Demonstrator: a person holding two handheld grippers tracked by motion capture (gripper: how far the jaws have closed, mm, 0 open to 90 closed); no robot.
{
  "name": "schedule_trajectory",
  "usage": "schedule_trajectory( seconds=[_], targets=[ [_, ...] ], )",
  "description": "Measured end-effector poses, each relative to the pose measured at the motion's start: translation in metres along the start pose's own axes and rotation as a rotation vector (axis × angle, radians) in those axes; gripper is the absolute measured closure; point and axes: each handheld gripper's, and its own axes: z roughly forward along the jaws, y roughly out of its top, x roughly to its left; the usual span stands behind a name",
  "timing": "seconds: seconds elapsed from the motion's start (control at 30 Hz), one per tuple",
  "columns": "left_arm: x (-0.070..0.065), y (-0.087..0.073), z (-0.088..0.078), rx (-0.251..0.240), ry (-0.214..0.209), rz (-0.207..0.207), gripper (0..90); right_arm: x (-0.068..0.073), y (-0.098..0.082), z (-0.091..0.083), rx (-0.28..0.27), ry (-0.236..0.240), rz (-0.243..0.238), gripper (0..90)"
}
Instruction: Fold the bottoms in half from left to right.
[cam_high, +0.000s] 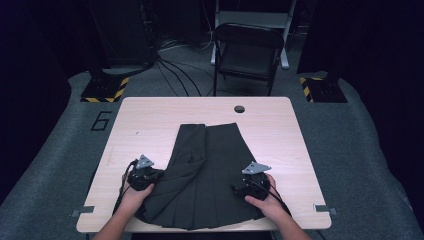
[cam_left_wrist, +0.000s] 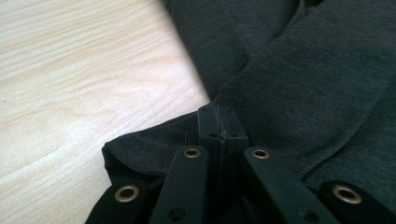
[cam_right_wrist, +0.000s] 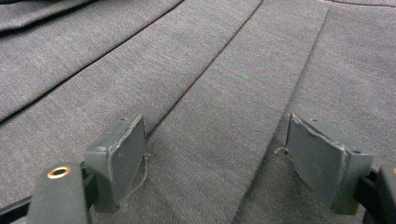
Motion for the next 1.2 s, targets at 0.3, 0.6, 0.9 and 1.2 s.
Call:
schedule_trajectory(
  seconds=[0.3,0.6,0.9,1.2],
  targets=[
    [-0.028,0.019,-0.019,-0.021,-0.123,0.051,90.0,0.0,0.0,0.0,-0.001,0.003,0.003,19.6],
    [-0.085,0.022,-0.022,0.015,-0.234,0.155,90.0,0.0,0.0,0.0,-0.01,-0.003,0.003,19.6],
    [-0.088,0.024,-0.044,-0.047,-0.228,0.12,79.6,-0.001,0.003,-0.001,0.025,0.002,0.002,24.4],
    [-0.047,0.012,-0.073,-0.102,-0.164,-0.039,65.2,0.013,0.038,-0.01,0.128,0.047,-0.05,39.2]
  ],
)
